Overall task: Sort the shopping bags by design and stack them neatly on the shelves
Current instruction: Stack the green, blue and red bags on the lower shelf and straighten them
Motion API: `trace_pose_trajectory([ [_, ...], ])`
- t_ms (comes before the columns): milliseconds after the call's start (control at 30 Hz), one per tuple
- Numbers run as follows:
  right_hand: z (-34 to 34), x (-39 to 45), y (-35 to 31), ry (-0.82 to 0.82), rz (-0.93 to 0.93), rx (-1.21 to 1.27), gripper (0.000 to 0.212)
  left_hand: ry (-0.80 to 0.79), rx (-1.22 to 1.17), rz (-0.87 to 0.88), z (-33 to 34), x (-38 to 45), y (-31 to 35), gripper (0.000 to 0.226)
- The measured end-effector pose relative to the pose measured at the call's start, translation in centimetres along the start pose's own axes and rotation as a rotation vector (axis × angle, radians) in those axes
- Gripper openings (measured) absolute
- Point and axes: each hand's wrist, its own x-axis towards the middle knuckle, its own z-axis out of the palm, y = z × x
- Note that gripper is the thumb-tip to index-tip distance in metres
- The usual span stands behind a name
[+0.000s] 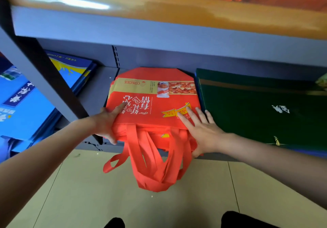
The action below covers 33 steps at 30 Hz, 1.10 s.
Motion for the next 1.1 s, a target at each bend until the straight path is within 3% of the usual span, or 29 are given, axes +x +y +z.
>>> trace_pose_trajectory([
  [100,-1.1,-0.4,1.3,-0.089,-0.090,0.068,0.130,-0.020,0.022,0.003,-0.3,0.1,-0.3,0.133],
  [200,-4.1,0.2,3.9,-0.085,-0.133,0.282,0.101,0.009,0.117,-0.009,-1.0,0.3,0.1,0.132],
  [333,-3.2,1.0,3.8,0.029,-0.123,0.034,0.101,0.061,0.307,-0.028,-0.7,-0.4,1.6,0.131],
  [467,-3.2,2.7,3.0,0.034,-0.128,-0.125,0.103,0.066,0.353,-0.026,-0.4,-0.3,1.2,0.131],
  [633,-4.4,2.9,2.8,0.027,-0.168,-0.154,0.068,0.037,0.289,0.019,-1.0,0.4,0.3,0.132],
  [733,-7.5,1.9,2.6,0.132,-0.202,-0.079,0.039,0.102,0.313,0.013,-1.4,0.6,-0.3,0.124],
  [833,-11.3,-0.9,1.3,0.283,-0.208,-0.260,0.026,0.188,0.299,0.052,-2.0,1.2,-1.1,0.101],
  [900,-11.0,-3.0,0.2,0.330,-0.225,-0.387,0.028,0.180,0.294,0.104,-1.6,1.5,-1.6,0.084],
  [967,-7.6,-4.4,-1.2,0.273,-0.242,-0.410,0.039,0.146,0.306,0.129,-0.6,1.8,-1.6,0.089],
  [1100,-1.3,-3.4,-1.3,-0.014,-0.100,-0.172,0.107,0.113,0.343,0.082,0.1,2.0,-1.0,0.125],
])
